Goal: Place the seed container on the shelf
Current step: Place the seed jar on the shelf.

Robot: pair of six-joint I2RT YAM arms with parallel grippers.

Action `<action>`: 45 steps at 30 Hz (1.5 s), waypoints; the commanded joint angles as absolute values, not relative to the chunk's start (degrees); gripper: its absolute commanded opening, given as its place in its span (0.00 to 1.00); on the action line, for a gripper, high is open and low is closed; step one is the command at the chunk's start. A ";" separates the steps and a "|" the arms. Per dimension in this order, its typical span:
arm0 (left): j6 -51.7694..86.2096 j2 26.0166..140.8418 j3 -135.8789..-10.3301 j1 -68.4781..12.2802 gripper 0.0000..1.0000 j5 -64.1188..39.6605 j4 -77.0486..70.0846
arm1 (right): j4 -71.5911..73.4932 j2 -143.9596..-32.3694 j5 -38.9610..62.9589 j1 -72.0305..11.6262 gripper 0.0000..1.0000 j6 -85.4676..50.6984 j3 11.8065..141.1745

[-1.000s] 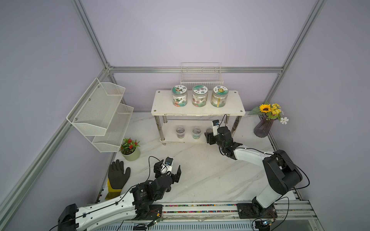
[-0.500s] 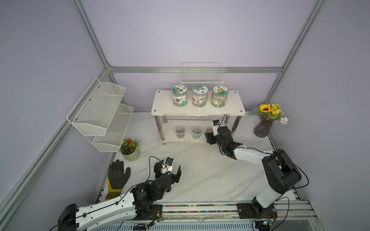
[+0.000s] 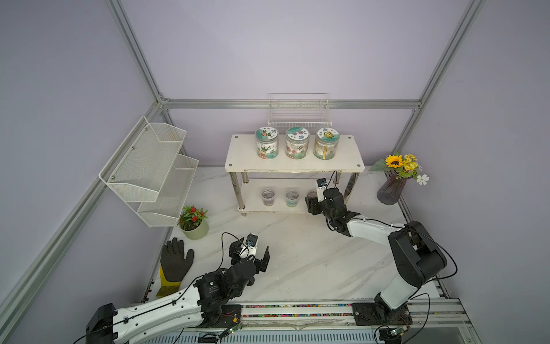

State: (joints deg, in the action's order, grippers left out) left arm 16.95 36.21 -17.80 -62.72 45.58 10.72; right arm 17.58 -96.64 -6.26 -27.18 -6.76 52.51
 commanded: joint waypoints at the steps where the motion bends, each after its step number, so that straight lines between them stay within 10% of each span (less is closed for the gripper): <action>1: 16.52 36.21 -18.26 -62.37 1.00 45.48 8.51 | 19.25 -97.65 -5.71 -26.72 0.65 -6.39 54.21; 45: 18.47 38.10 -23.61 -62.23 0.99 48.78 14.26 | 15.13 -83.18 -4.22 -27.74 0.97 -6.77 45.50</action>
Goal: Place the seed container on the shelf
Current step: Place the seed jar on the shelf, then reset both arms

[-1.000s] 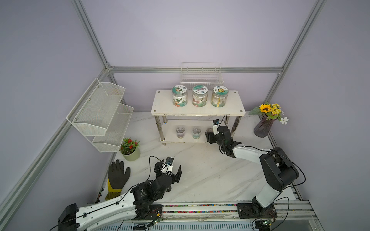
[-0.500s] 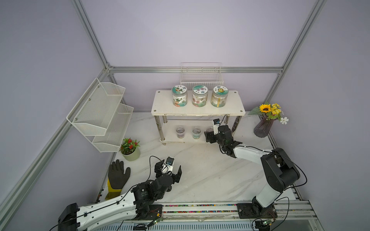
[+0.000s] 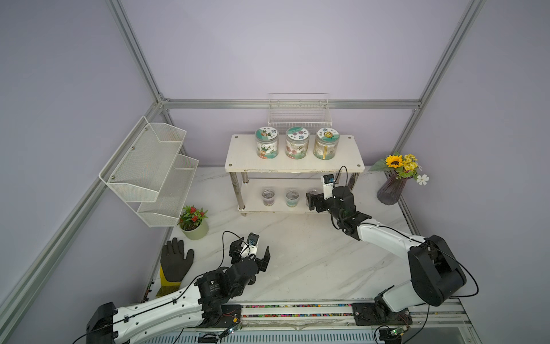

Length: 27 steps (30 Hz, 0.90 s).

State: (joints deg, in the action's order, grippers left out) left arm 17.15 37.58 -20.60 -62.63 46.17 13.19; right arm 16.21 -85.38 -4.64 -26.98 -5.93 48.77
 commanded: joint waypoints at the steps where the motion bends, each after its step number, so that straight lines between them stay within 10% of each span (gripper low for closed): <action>1: 18.90 38.64 -24.25 -62.23 1.00 49.39 15.03 | 15.49 -82.13 -4.37 -28.09 0.97 -7.22 44.21; 19: 32.73 43.05 -36.45 -60.59 1.00 64.07 38.74 | -2.20 -56.03 -13.54 -35.20 0.97 -23.35 27.72; 27: 36.61 43.38 -37.05 -47.68 1.00 57.71 41.46 | -13.55 -44.69 -25.32 -35.46 0.95 -28.89 27.53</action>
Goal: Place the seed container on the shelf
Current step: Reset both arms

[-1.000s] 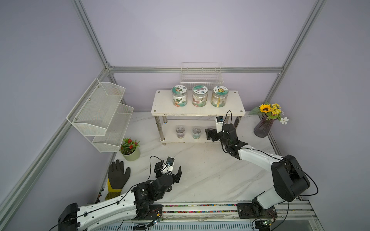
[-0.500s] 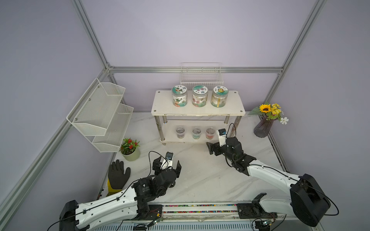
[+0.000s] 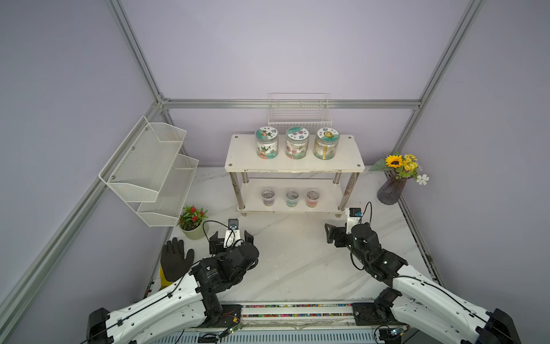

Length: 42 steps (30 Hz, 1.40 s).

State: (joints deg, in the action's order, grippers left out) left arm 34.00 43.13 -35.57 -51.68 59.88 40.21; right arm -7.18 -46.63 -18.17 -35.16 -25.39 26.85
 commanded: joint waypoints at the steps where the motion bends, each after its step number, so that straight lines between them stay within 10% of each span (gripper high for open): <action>1: 36.35 43.94 -37.00 -45.19 1.00 55.65 40.66 | -14.38 -44.12 -27.12 -35.51 0.95 -29.08 27.76; 12: 26.15 44.35 -28.31 -29.48 1.00 44.55 14.73 | 1.90 -42.49 -39.44 -34.80 0.97 -10.60 24.72; 42: 7.03 58.94 -13.52 -16.18 1.00 50.60 -37.97 | 62.25 -77.84 -24.91 -5.50 0.97 -2.86 12.76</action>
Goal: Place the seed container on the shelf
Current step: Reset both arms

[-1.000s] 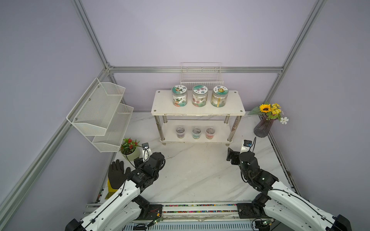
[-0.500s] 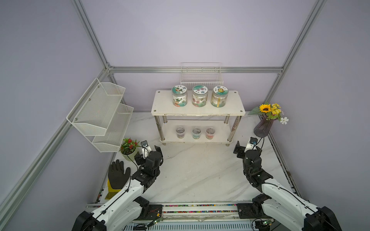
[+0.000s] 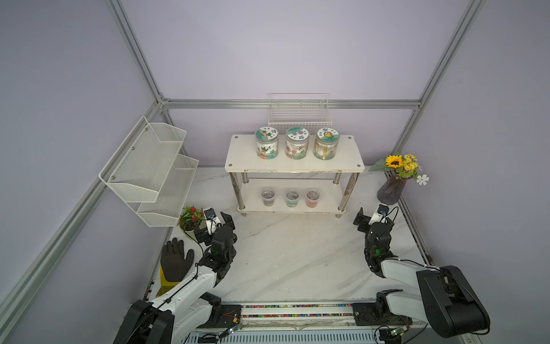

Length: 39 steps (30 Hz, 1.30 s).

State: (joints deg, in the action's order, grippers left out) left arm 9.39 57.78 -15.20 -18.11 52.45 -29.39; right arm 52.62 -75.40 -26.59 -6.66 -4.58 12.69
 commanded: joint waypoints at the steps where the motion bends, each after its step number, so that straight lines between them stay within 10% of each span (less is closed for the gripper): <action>1: 7.09 60.03 -12.67 -15.28 1.00 49.63 -40.10 | 62.72 -78.49 -24.09 -5.23 0.97 -3.12 12.99; 16: -2.26 89.05 -13.36 -8.16 1.00 36.79 -74.98 | 76.75 -93.62 -16.70 -0.26 0.97 -0.90 15.47; 39: 0.88 90.58 -20.13 -4.05 1.00 25.32 -58.54 | 68.89 -94.22 -7.91 3.52 0.97 -2.46 19.49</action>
